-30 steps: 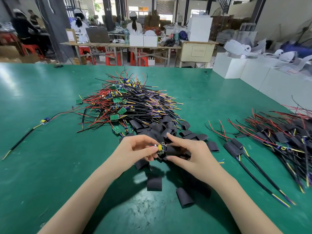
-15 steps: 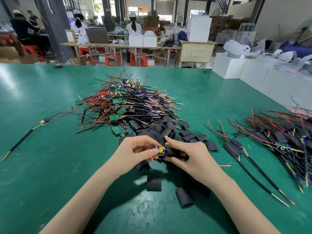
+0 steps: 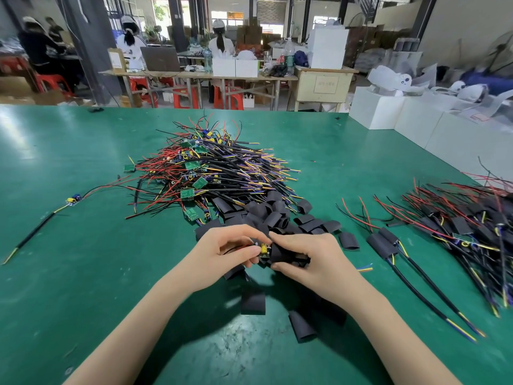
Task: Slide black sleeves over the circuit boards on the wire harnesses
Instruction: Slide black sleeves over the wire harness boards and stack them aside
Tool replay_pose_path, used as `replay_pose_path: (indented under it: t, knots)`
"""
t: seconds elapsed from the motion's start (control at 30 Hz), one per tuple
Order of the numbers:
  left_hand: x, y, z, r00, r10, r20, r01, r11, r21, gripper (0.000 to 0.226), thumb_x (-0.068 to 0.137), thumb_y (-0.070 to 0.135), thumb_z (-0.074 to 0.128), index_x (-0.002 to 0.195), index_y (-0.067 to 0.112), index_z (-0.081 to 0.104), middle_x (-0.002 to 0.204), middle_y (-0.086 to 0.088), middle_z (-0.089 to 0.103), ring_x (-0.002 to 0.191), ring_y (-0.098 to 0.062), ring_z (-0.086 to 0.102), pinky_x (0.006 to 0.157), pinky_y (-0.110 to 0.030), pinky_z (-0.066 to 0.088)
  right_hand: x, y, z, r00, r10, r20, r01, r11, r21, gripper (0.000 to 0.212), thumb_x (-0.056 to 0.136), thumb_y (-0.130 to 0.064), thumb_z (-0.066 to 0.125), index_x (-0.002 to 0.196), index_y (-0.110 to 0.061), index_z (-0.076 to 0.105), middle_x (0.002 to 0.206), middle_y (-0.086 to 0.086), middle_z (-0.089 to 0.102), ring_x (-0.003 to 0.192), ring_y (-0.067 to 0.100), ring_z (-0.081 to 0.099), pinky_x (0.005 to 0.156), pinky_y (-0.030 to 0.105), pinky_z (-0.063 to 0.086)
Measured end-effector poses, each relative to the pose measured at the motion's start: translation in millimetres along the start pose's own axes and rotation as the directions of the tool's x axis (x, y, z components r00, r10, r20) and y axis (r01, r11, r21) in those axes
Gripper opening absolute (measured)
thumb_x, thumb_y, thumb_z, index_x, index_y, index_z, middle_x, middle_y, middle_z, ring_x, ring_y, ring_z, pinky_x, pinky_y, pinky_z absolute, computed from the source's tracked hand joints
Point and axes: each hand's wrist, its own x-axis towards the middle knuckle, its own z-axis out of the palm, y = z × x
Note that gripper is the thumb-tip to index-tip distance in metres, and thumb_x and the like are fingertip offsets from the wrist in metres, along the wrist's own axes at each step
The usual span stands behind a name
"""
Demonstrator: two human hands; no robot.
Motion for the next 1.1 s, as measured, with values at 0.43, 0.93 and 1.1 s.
replay_pose_path:
  t: [0.43,0.93,1.1]
  knots:
    - [1,-5,0,0.999,-0.026,-0.046,0.023,0.998,-0.062,0.012,0.089,0.000,0.065,0.093,0.011,0.063,0.079,-0.008,0.072,0.066,-0.015,0.065,0.069,-0.020,0.052,1,-2,3,0.997,-0.010,-0.073,0.010,1.000,-0.010,0.045,0.071,-0.013,0.082,0.115,-0.010,0.070,0.110,-0.002,0.072,0.103,0.005,0.066,0.085,0.016,0.050]
    - [0,-8,4,0.995,-0.044,-0.094,0.050,0.997,0.058,0.018,0.077,0.035,0.075,0.083,0.025,0.062,0.071,-0.006,0.072,0.060,-0.023,0.064,0.061,-0.031,0.049,-1,-7,4,0.999,0.007,-0.035,-0.006,1.000,0.016,0.043,0.072,-0.016,0.080,0.114,-0.012,0.070,0.108,-0.002,0.072,0.101,0.001,0.063,0.084,0.008,0.045]
    - [2,-11,5,0.994,-0.079,-0.079,0.080,0.997,0.008,0.013,0.084,0.019,0.074,0.079,0.022,0.062,0.070,-0.009,0.072,0.057,-0.019,0.064,0.060,-0.024,0.051,0,-10,5,0.999,0.026,-0.047,-0.024,0.999,0.036,0.044,0.072,-0.014,0.082,0.114,-0.012,0.070,0.109,-0.003,0.072,0.101,0.003,0.064,0.086,0.017,0.048]
